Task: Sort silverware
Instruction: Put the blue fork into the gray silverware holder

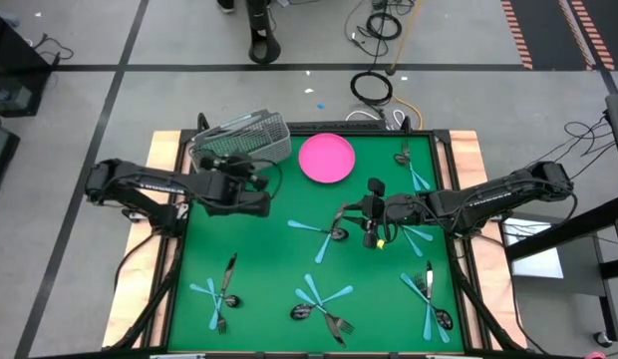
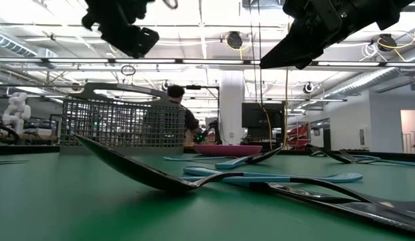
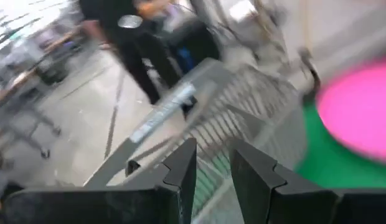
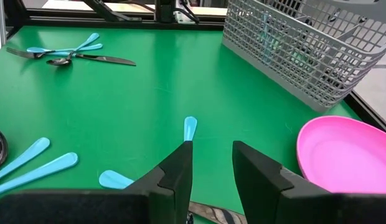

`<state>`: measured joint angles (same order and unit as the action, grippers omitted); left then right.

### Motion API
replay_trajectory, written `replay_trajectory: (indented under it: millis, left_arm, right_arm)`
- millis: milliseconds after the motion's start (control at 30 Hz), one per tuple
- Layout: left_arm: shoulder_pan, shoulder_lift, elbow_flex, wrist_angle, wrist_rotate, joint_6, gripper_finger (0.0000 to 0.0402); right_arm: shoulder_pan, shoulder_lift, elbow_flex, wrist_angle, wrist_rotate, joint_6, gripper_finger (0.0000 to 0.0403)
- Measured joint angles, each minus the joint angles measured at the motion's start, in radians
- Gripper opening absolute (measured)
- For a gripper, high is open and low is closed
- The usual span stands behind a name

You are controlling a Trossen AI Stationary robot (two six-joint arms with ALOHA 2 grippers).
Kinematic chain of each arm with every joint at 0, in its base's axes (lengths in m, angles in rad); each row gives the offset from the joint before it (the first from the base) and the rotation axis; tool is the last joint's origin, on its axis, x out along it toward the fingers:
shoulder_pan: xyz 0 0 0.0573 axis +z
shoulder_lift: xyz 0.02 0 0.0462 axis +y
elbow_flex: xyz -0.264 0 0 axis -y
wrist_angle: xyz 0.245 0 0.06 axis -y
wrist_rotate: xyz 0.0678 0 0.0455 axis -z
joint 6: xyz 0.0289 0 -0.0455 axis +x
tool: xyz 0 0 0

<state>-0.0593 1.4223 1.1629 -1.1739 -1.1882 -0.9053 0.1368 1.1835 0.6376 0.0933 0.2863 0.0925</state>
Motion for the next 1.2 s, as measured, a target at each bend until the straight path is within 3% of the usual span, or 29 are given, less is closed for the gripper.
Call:
replay_trajectory:
  millis: [100, 233, 333, 433, 733, 867, 1033, 1200]
  left_arm:
    - [-0.024, 0.000, 0.023, 0.041, 0.202, 0.269, 0.0098]
    - [-0.056, 0.000, 0.026, 0.104, 0.622, 0.517, 0.0098]
    - [-0.094, 0.000, 0.017, 0.152, 0.919, 0.624, 0.0098]
    - [-0.141, -0.002, 0.010, 0.189, 1.057, 0.645, 0.0098]
    - [-0.282, -0.042, 0.010, 0.416, 1.106, 0.582, 0.0098]
    - [-0.312, -0.036, 0.010, 0.488, 0.973, 0.657, 0.0098]
    - [-0.302, -0.017, 0.008, 0.554, 0.851, 0.679, 0.0098]
    - [-0.230, 0.034, 0.008, 0.707, 0.942, 0.773, 0.0098]
  right_arm:
    - [0.000, 0.000, 0.000, 0.000, 0.000, 0.000, 0.0102]
    - [0.000, 0.000, 0.000, 0.000, 0.000, 0.016, 0.0102]
    - [0.001, 0.000, 0.000, 0.000, -0.004, 0.034, 0.0102]
    - [0.001, 0.000, 0.000, 0.000, -0.004, 0.055, 0.0102]
    - [0.019, 0.000, 0.000, -0.004, -0.011, 0.079, 0.0102]
    - [0.024, -0.005, 0.001, -0.051, -0.075, 0.080, 0.0102]
    - [0.024, -0.054, 0.072, -0.314, -0.076, 0.151, 0.0102]
    - [0.041, -0.119, 0.097, -0.526, -0.075, 0.278, 0.0102]
